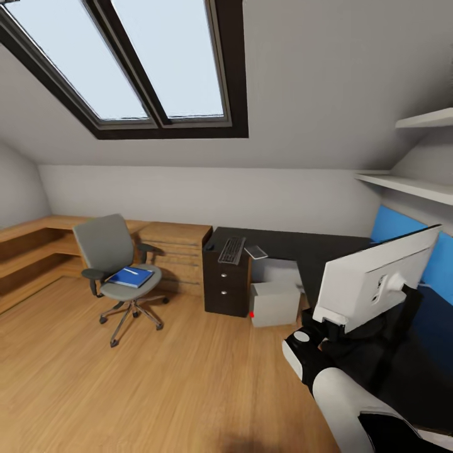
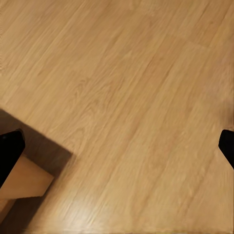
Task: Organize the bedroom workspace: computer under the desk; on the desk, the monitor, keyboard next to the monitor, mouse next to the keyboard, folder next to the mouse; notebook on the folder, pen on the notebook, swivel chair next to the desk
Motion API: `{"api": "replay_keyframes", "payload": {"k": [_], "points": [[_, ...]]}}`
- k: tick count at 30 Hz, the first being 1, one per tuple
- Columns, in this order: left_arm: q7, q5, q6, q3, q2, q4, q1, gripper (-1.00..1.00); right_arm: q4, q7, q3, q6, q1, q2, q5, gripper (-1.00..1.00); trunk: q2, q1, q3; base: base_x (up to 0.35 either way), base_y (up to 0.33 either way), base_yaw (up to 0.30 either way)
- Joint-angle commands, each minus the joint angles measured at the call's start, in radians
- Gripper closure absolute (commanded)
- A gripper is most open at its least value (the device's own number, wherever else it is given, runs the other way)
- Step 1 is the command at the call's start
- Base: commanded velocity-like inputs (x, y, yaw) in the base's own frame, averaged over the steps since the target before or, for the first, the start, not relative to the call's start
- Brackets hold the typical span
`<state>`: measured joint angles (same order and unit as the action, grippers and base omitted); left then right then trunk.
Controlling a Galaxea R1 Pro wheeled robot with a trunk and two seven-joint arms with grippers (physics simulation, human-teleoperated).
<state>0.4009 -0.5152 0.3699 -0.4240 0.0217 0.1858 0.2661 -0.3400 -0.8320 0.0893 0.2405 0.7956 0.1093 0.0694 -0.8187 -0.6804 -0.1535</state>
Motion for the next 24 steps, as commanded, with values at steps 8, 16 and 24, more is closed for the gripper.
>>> {"api": "replay_keyframes", "payload": {"k": [8,16,24], "points": [[0.006,-0.006,0.003,-0.009,0.0,0.0,0.001,-1.0,0.0,0.001,0.009,0.006,0.001,0.001,0.007,-1.0,-0.001,0.0,-0.002,-0.301,-0.028,0.0],[0.006,-0.006,0.003,-0.007,0.0,0.0,0.001,-1.0,-0.002,0.001,0.008,0.009,0.001,0.002,0.006,-1.0,-0.001,0.0,-0.002,-0.076,-0.021,0.0],[0.006,-0.005,0.003,-0.008,0.001,0.0,0.001,-1.0,-0.002,0.005,0.005,0.015,0.002,0.005,0.006,-1.0,-0.001,0.0,-0.002,-0.072,-0.022,0.0]]}}
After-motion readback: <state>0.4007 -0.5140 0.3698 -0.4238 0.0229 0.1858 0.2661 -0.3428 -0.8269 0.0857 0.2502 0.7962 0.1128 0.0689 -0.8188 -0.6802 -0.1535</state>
